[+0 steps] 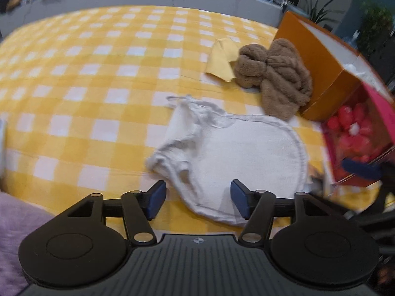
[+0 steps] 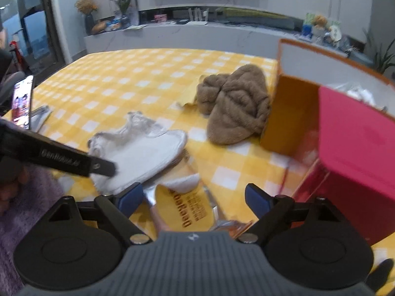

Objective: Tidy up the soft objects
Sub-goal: 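Lift the terry mitt with the left tool while the right tool lifts the snack bag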

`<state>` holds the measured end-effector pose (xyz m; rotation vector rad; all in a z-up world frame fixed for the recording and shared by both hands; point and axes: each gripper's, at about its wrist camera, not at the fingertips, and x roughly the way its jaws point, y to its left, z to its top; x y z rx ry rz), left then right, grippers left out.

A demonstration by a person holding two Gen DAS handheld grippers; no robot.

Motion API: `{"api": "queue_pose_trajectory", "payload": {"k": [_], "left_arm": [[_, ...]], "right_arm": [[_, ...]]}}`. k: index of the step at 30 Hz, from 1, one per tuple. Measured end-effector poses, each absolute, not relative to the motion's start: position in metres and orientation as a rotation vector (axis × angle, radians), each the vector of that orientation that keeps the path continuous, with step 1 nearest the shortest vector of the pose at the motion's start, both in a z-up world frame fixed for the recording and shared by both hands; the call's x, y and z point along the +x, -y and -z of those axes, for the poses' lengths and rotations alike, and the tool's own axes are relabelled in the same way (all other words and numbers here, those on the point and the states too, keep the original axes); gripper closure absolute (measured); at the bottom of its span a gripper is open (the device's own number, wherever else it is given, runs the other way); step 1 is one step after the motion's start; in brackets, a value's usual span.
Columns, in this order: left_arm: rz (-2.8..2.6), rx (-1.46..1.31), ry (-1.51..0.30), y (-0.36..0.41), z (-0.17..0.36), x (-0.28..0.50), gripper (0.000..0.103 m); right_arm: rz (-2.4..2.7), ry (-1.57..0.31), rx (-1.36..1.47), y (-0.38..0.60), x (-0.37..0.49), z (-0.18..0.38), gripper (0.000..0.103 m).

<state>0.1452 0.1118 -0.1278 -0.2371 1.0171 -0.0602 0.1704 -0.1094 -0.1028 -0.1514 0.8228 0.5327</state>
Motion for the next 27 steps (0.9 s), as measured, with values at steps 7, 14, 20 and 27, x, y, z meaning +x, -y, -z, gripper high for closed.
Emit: {"api": "queue_pose_trajectory", "payload": {"k": [7,14,20,27], "left_arm": [[0.08,-0.258,-0.998,-0.103,0.135,0.15,0.029],[0.087,-0.046,-0.975,-0.073,0.136,0.148,0.043],[0.114,0.0,-0.961,-0.069,0.135,0.145,0.056],[0.131,0.043,-0.906,-0.064,0.133,0.141,0.094]], "right_arm": [[-0.561,-0.916,-0.006,0.121,0.175,0.119,0.04],[-0.538,-0.878,-0.158,0.104,0.16,0.122,0.047],[-0.533,-0.882,-0.161,0.105,0.162,0.123,0.046],[-0.512,-0.874,-0.144,0.106,0.16,0.123,0.05]]}}
